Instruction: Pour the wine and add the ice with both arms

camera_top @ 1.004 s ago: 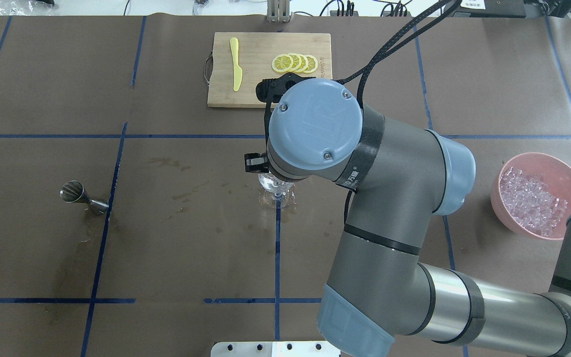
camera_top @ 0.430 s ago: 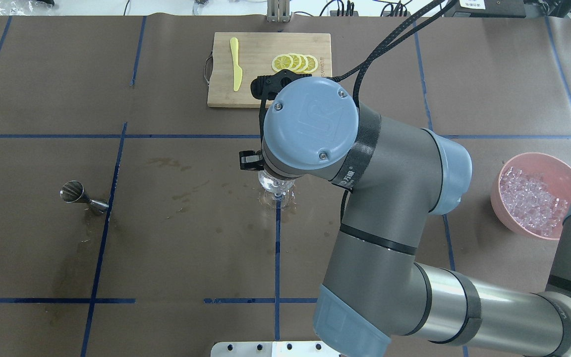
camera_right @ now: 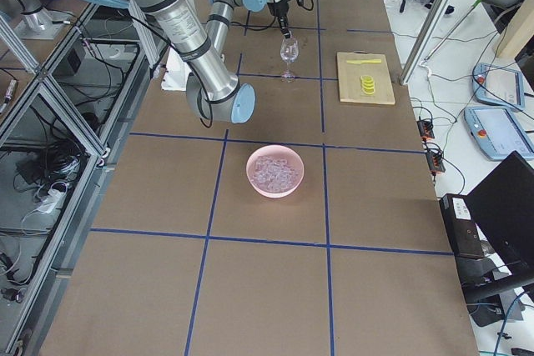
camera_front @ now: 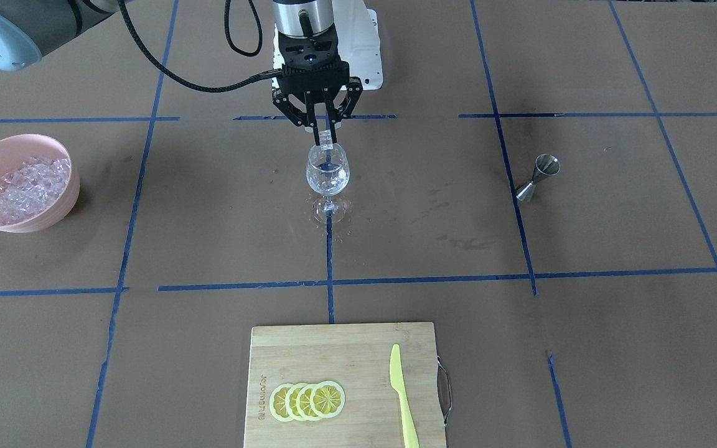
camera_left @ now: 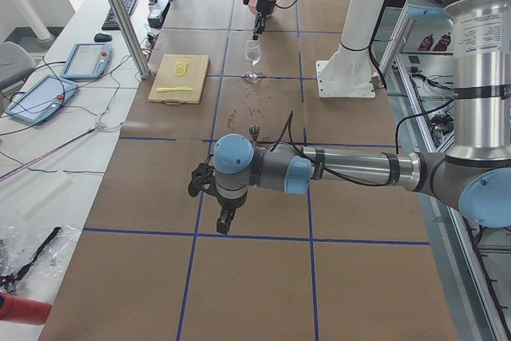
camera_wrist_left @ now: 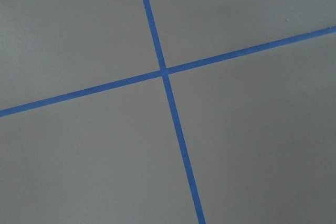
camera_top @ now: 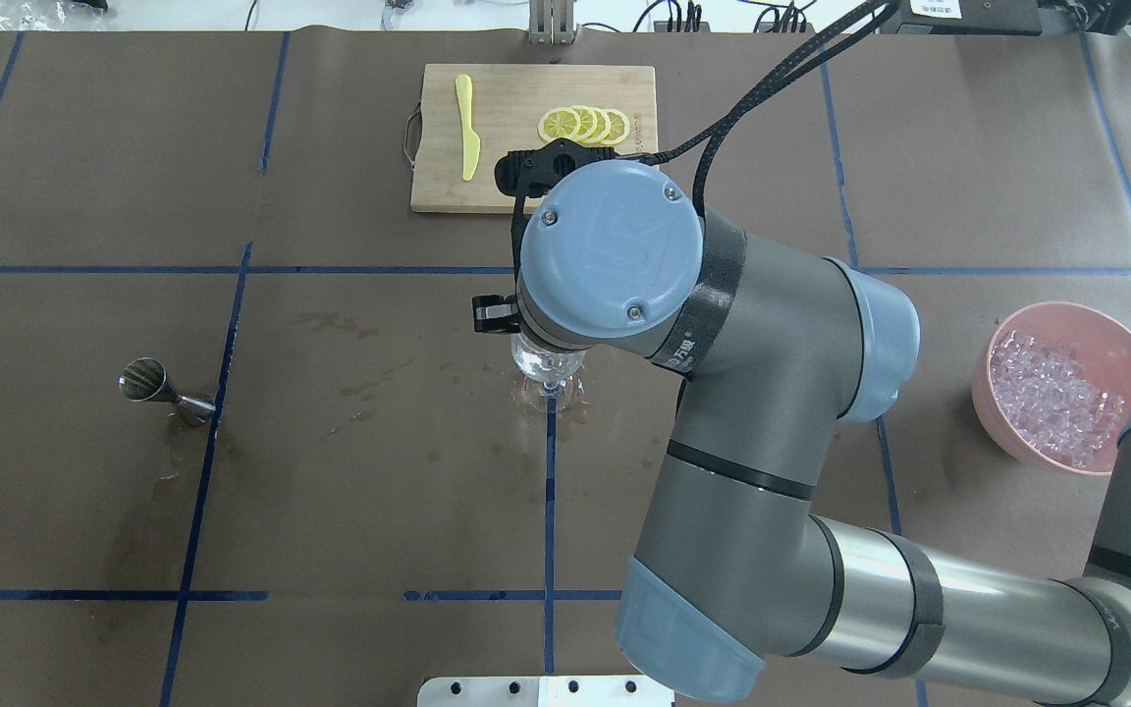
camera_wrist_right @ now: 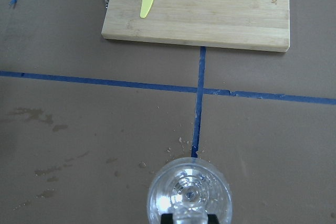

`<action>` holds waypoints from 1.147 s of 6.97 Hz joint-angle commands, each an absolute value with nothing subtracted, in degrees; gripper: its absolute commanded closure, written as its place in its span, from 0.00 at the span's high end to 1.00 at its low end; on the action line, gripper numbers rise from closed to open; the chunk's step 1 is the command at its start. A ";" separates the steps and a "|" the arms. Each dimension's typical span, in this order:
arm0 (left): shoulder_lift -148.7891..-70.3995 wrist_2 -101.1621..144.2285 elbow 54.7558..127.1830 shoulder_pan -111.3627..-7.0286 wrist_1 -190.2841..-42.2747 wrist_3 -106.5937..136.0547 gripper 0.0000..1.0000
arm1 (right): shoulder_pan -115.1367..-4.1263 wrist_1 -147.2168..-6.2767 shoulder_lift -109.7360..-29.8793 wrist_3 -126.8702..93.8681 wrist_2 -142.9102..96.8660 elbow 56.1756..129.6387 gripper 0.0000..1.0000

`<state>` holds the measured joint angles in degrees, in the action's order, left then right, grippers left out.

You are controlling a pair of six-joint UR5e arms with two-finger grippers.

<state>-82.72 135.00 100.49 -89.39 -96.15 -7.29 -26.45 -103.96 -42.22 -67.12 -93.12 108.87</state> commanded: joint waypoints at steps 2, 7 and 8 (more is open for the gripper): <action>-82.88 135.00 100.55 -89.38 -96.15 -7.29 1.00 | -26.46 -103.97 -42.10 -67.06 -93.16 108.81 0.99; -83.06 134.74 100.37 -89.38 -96.15 -7.29 1.00 | -31.08 -104.24 -44.72 -65.57 -98.40 109.42 1.00; -82.88 134.74 100.37 -89.38 -95.89 -7.29 1.00 | -35.46 -104.33 -46.39 -60.52 -101.74 109.42 1.00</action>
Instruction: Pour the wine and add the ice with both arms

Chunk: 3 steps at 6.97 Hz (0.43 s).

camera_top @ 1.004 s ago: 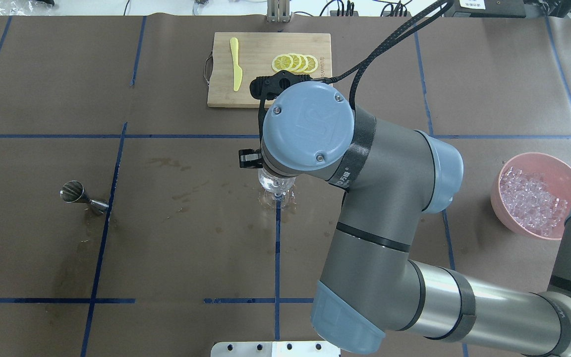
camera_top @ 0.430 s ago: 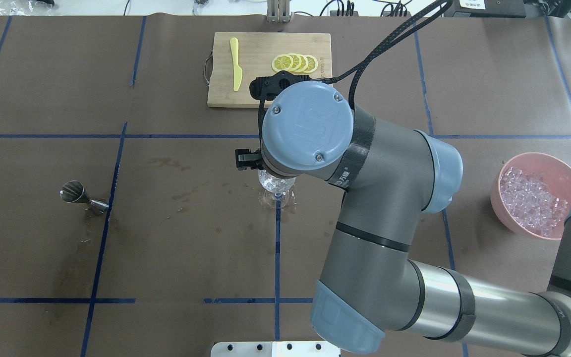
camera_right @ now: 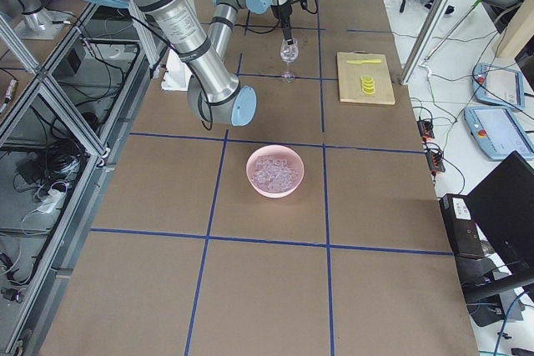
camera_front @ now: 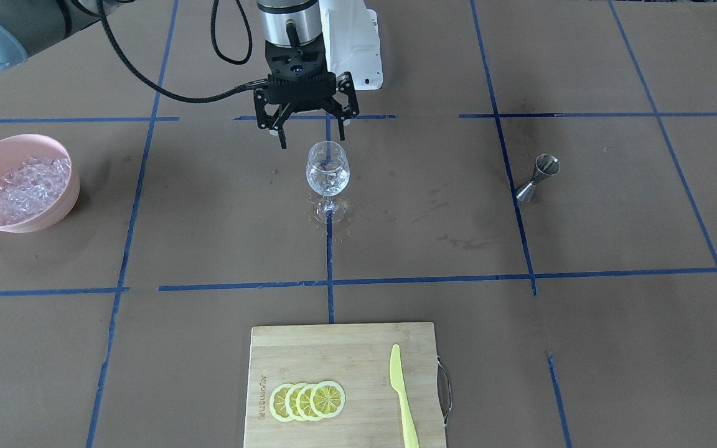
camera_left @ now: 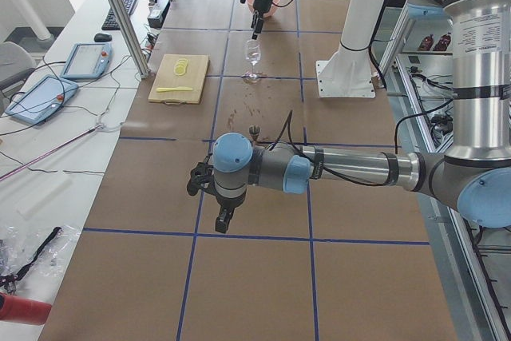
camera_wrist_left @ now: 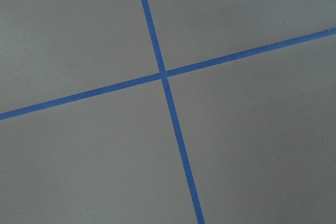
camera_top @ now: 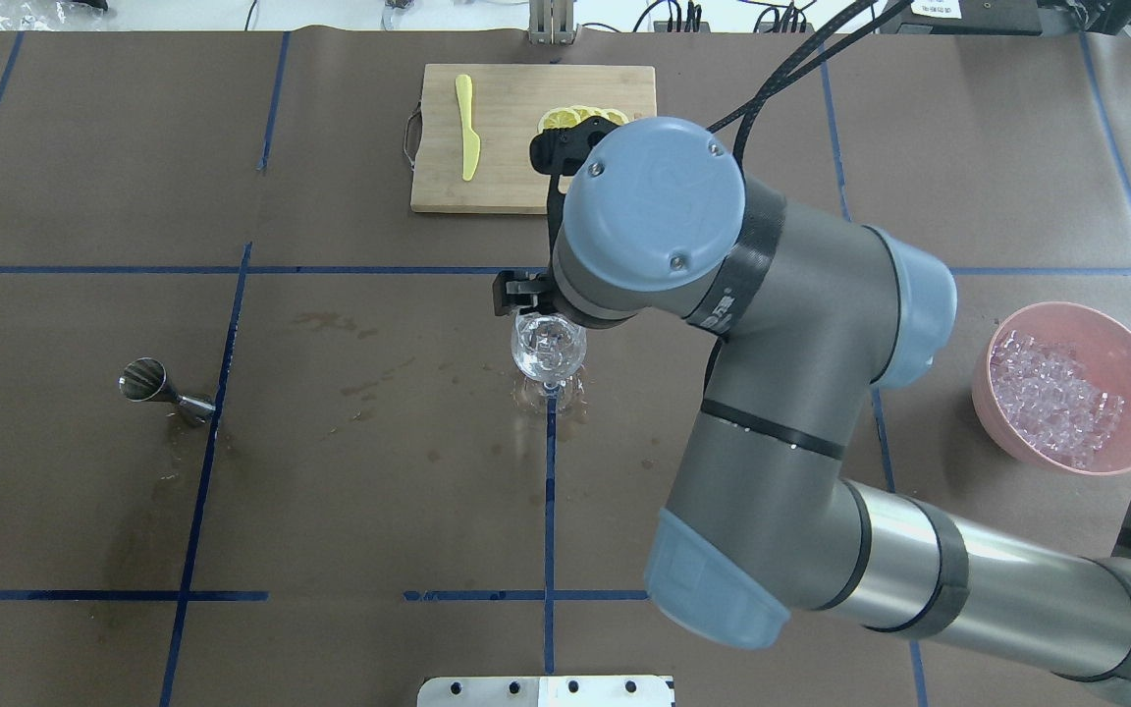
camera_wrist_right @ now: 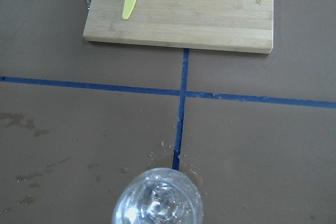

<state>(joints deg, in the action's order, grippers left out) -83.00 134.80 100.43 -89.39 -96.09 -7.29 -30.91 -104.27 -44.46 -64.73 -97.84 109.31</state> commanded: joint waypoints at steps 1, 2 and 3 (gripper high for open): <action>-82.45 133.61 100.02 -89.38 -95.71 -7.29 1.00 | -40.03 -103.72 -50.84 -52.29 -106.04 109.86 1.00; -81.57 133.07 99.85 -89.21 -95.10 -7.38 1.00 | -45.65 -103.71 -54.19 -42.11 -110.00 109.86 1.00; -80.69 132.98 100.02 -89.12 -93.27 -7.38 1.00 | -52.14 -103.71 -58.84 -31.22 -115.17 109.78 1.00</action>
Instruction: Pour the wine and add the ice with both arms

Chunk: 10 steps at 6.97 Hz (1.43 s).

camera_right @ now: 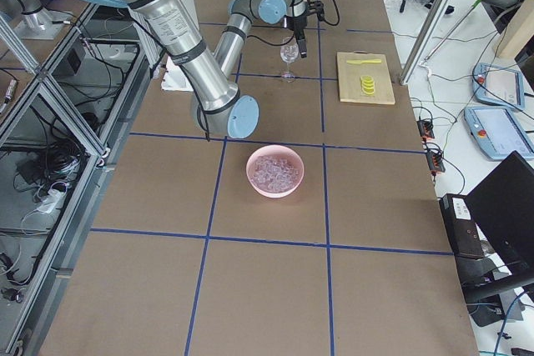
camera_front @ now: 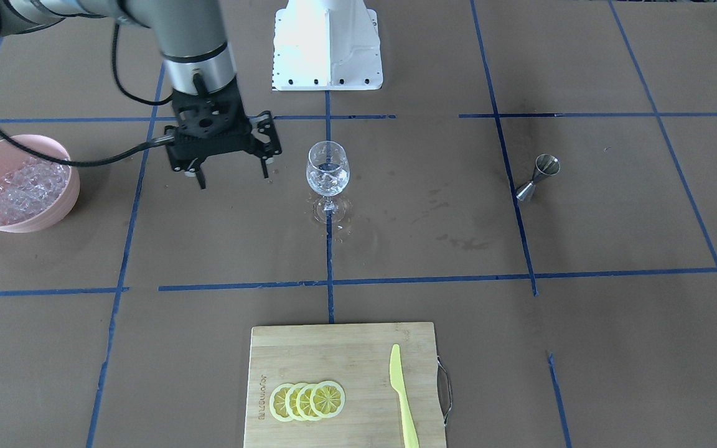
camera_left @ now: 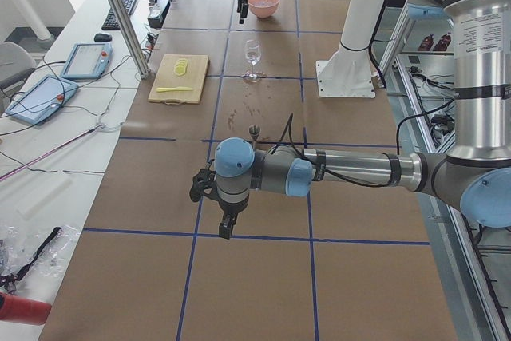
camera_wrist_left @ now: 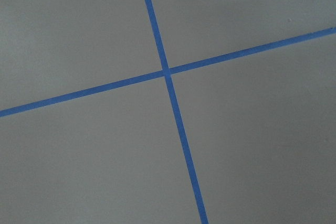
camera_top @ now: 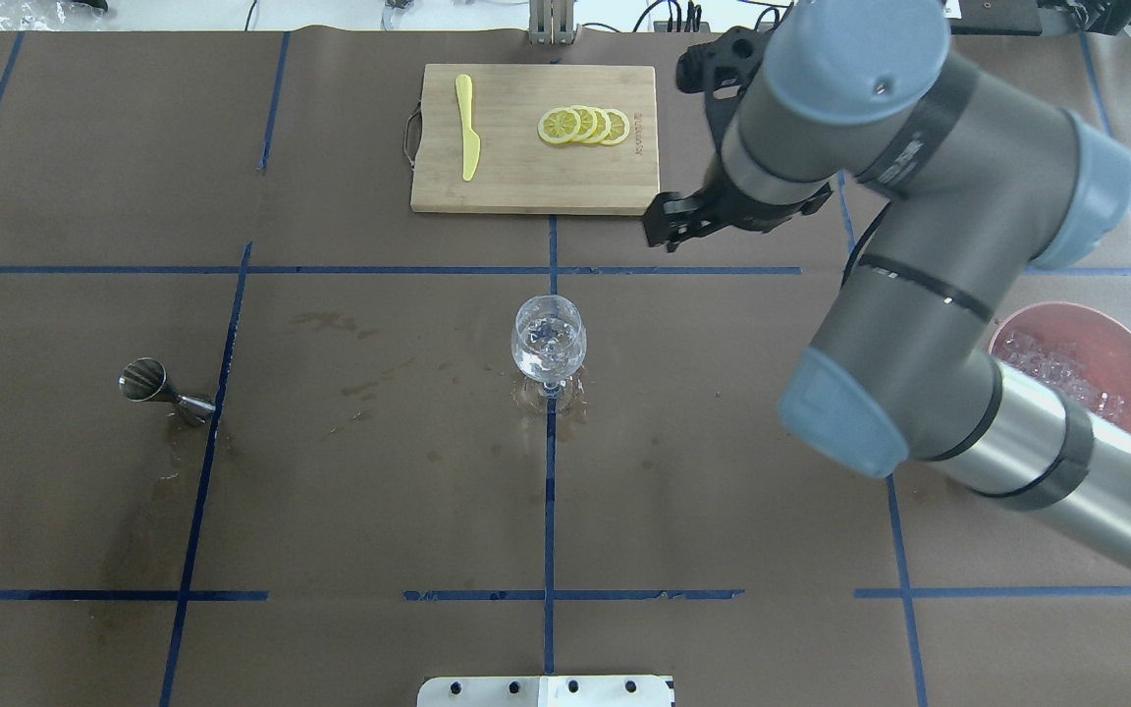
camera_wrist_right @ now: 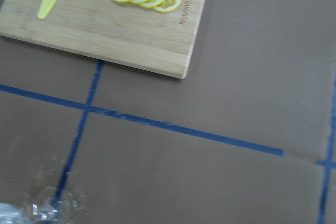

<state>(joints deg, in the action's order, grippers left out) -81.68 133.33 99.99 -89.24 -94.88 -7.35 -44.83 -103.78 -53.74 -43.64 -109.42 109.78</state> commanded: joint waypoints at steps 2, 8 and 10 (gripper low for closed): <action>-79.81 133.15 101.68 -89.82 -88.08 -14.45 1.00 | -63.32 -103.80 -66.50 -13.08 -123.01 108.03 1.00; -79.10 136.41 101.77 -90.00 -88.07 -15.56 1.00 | -81.98 -103.71 -89.17 12.38 -127.35 106.96 1.00; -80.06 135.88 101.69 -90.00 -88.42 -16.17 1.00 | -88.21 -103.71 -91.40 12.57 -127.17 100.76 1.00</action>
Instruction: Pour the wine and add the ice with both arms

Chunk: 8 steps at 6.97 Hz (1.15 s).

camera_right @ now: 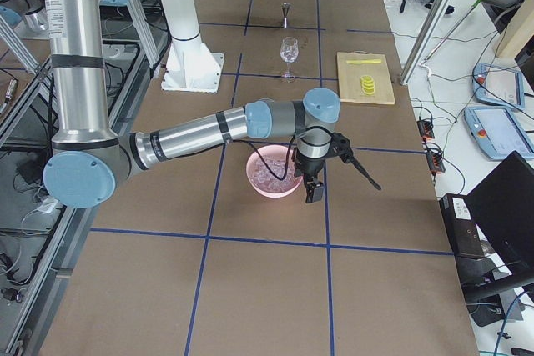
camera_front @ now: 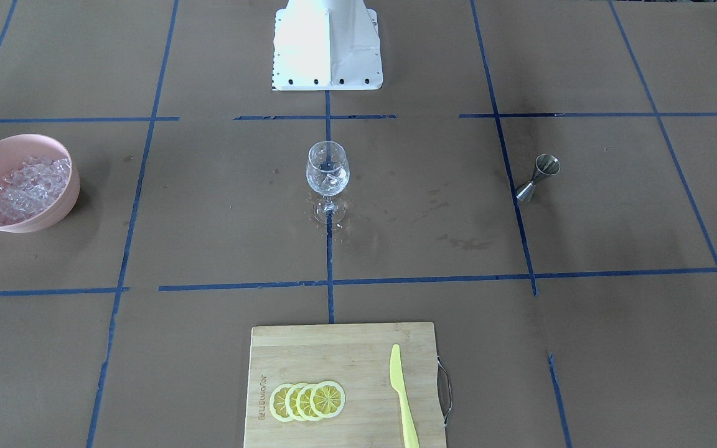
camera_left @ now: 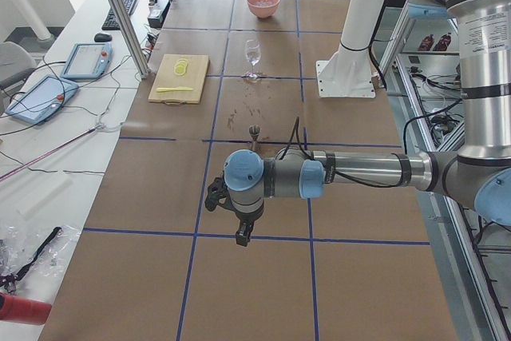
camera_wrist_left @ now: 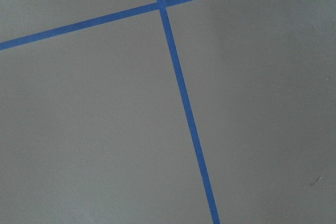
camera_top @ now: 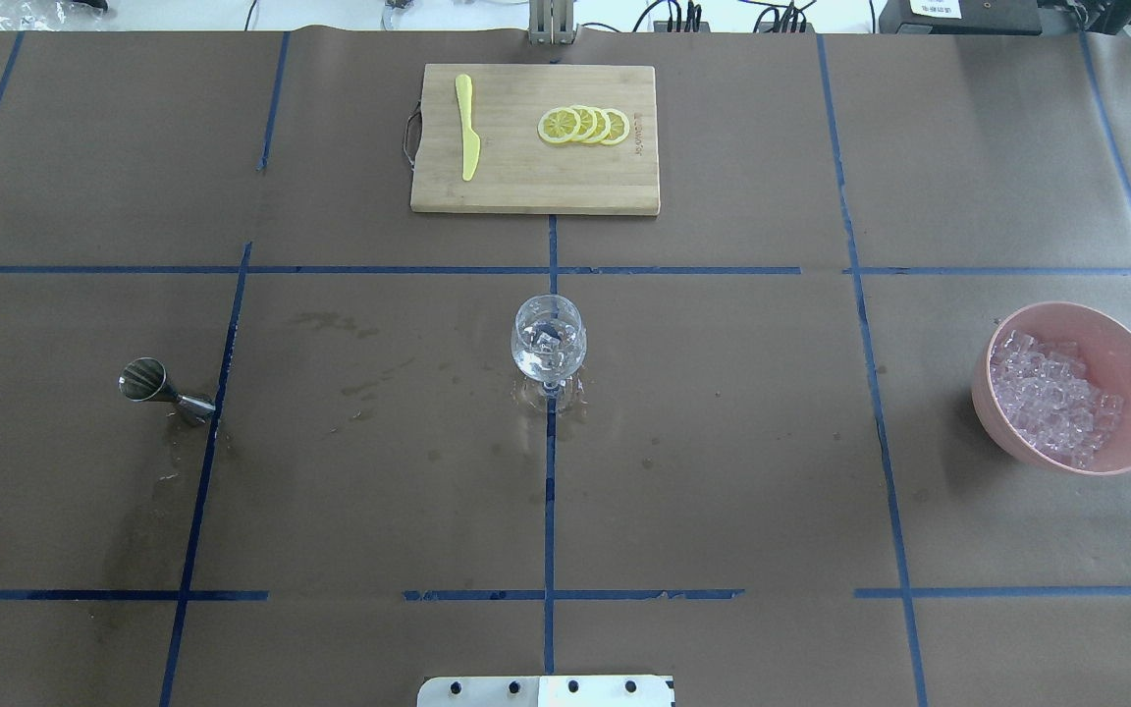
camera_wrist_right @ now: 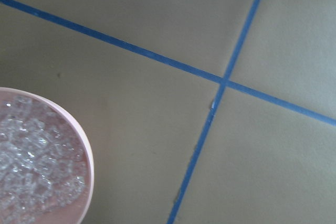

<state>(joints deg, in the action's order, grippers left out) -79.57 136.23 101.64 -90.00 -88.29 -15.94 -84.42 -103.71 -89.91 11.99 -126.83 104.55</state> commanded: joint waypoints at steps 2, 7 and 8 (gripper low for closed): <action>-79.89 136.05 101.78 -90.00 -88.42 -16.35 1.00 | -88.77 -103.71 -94.99 12.39 -129.45 100.28 1.00; -79.72 136.32 103.27 -90.00 -88.59 -16.35 1.00 | -88.86 -93.69 -98.71 7.57 -133.42 98.35 1.00; -79.63 136.23 103.18 -90.09 -88.51 -16.35 1.00 | -88.86 -93.69 -98.53 7.56 -133.33 98.26 1.00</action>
